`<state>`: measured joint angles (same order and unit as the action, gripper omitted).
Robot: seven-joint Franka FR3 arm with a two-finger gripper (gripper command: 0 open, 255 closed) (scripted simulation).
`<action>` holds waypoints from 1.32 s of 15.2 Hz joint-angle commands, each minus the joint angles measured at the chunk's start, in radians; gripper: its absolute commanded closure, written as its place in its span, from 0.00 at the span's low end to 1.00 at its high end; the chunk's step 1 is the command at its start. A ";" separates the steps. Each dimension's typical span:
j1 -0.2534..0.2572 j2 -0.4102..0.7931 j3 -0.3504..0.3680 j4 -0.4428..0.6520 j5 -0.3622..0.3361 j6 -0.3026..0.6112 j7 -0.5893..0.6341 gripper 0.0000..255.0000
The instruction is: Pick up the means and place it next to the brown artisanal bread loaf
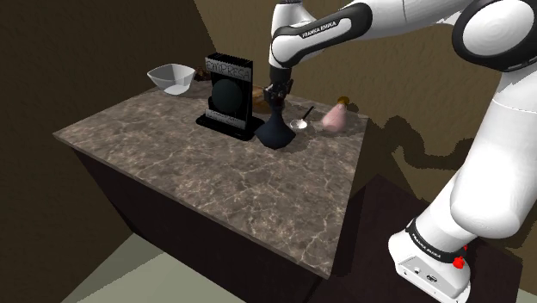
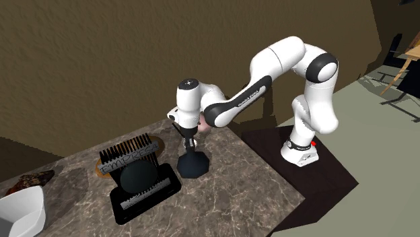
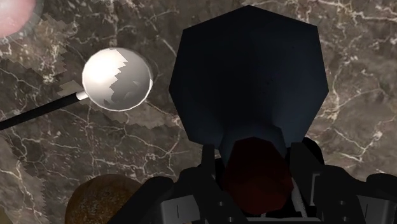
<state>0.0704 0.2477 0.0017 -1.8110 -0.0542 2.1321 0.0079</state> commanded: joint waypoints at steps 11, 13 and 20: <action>0.000 0.000 0.000 -0.002 0.000 0.005 0.001 0.00; 0.001 -0.013 0.001 0.015 0.001 -0.025 0.000 0.00; 0.003 -0.046 0.002 0.065 0.002 -0.108 -0.001 0.00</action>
<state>0.0730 0.2020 0.0038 -1.7474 -0.0518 2.0261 0.0064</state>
